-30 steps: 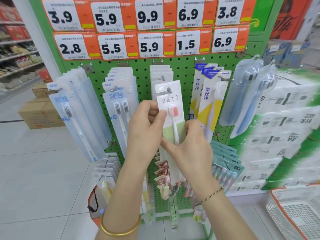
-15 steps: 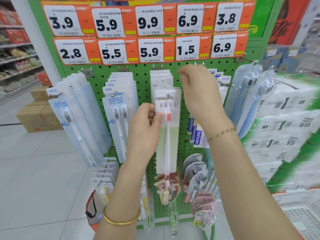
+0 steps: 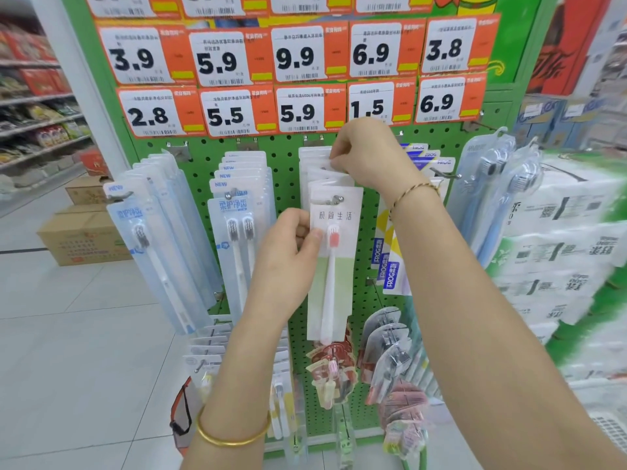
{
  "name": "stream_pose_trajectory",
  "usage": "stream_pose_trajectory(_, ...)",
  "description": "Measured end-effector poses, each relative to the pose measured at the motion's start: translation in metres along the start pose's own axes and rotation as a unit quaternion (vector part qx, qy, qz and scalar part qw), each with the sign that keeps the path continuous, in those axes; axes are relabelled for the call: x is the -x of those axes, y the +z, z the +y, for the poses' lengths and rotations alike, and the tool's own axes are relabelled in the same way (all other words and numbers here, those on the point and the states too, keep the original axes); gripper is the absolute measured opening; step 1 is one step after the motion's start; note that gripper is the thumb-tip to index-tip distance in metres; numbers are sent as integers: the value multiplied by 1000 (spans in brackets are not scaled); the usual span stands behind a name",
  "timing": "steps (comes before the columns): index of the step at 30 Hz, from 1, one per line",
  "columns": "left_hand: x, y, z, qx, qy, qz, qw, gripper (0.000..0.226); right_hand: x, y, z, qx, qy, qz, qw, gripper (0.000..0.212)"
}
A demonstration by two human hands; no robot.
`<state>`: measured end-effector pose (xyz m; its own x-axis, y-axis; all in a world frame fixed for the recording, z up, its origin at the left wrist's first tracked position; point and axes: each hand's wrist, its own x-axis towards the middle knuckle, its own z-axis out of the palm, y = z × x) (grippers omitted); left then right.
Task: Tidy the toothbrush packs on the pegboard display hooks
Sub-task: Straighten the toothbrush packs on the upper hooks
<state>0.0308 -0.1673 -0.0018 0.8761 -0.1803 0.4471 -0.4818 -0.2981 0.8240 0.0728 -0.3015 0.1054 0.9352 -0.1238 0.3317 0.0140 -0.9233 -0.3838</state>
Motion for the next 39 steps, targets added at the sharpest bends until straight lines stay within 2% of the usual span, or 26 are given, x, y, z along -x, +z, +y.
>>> stream_pose_trajectory(9, -1, 1, -6, -10, -3, 7, 1000, 7, 9, 1, 1, 0, 0, 31, 1000, 23)
stream_pose_trajectory(12, 0, 1, -6, -15, -5, 9, 1000, 7, 14, 3, 7, -8, 4, 86, 996, 22)
stream_pose_trajectory(16, 2, 4, -4, -31, -4, 33, 999, 4, 21, 12, 18, 8, 14, 118, 993, 19)
stream_pose_trajectory(18, 5, 7, -3, -50, 0, 62, 997, 9, 27, 14, 23, 22, 14, 142, 990, 23)
stream_pose_trajectory(20, 10, 11, -2, -82, 21, 107, 991, 23, 36, 17, 28, 37, 11, 168, 985, 21)
stream_pose_trajectory(23, 22, 23, 1, -139, 65, 181, 971, 38, 53, 18, 36, 49, 7, 186, 981, 18)
stream_pose_trajectory(25, 31, 33, 7, -165, 88, 235, 954, 38, 66, 18, 44, 54, 0, 198, 979, 16)
stream_pose_trajectory(28, 44, 48, 12, -146, 144, 276, 939, 31, 90, 15, 56, -23, -22, 215, 976, 11)
stream_pose_trajectory(30, 55, 62, 16, -97, 172, 250, 948, 30, 109, 9, 67, -76, -28, 212, 974, 10)
stream_pose_trajectory(32, 67, 76, 19, -53, 161, 206, 964, 32, 127, 3, 80, -126, -23, 189, 974, 10)
stream_pose_trajectory(35, 84, 96, 22, 28, 62, 100, 993, 36, 152, -1, 100, -210, -13, 138, 968, 12)
stream_pose_trajectory(37, 93, 106, 21, 120, -14, 15, 993, 28, 165, 3, 115, -251, -5, 109, 962, 12)
stream_pose_trajectory(39, 103, 115, 16, 145, -51, -31, 988, 15, 177, 10, 129, -286, 9, 92, 954, 14)
